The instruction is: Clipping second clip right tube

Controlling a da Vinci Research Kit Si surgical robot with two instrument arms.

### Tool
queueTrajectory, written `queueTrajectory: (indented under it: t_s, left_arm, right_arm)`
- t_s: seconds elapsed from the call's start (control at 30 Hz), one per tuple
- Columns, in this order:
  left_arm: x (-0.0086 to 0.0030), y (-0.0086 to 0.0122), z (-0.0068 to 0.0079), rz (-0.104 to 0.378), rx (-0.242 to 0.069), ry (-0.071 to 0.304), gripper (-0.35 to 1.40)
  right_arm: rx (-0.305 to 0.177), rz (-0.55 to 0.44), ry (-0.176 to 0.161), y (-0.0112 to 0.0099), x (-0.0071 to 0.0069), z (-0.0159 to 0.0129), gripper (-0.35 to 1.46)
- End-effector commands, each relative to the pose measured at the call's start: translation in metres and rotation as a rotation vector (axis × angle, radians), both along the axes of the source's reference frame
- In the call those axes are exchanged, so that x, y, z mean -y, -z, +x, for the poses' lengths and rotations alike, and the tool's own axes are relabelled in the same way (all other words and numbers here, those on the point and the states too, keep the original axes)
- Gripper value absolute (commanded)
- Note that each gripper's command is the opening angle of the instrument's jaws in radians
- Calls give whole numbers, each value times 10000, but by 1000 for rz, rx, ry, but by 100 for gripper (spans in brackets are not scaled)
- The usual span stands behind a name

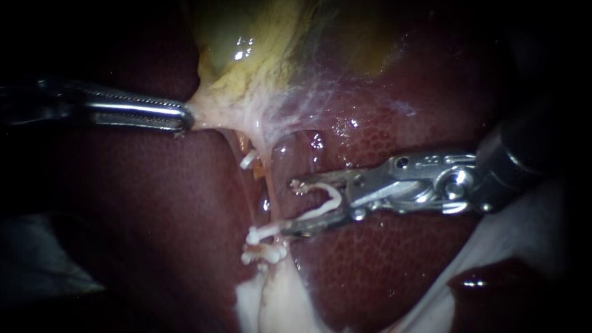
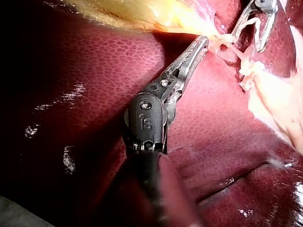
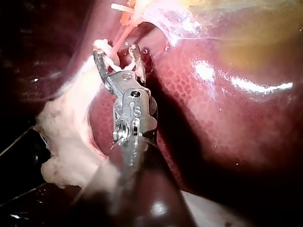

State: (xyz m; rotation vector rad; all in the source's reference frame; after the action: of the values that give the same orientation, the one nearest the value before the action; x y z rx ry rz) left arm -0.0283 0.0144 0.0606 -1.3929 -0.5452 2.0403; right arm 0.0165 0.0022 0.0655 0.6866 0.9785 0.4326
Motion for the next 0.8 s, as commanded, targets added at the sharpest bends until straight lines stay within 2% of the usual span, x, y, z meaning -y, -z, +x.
queueTrajectory:
  t_s: [0.03, 0.2, 0.43, 0.67, 0.8]
  left_arm:
    - [0, 0, 0, 0, 0, 0, -35]
    - [0, 0, 0, 0, 0, 0, -35]
    - [0, -1, -1, 0, -1, 1, -35]
    - [1, 0, -1, 0, -1, 1, -35]
    - [1, 0, -1, 0, -1, 1, -35]
  right_arm:
    - [3, 11, 5, -5, 1, 2, 49]
    - [-17, 51, 7, -24, 11, 13, 48]
    - [-123, 159, -27, -44, 23, 28, 49]
    - [-246, 245, -37, -45, 25, 39, 49]
    - [-286, 269, -24, -38, 25, 43, 48]
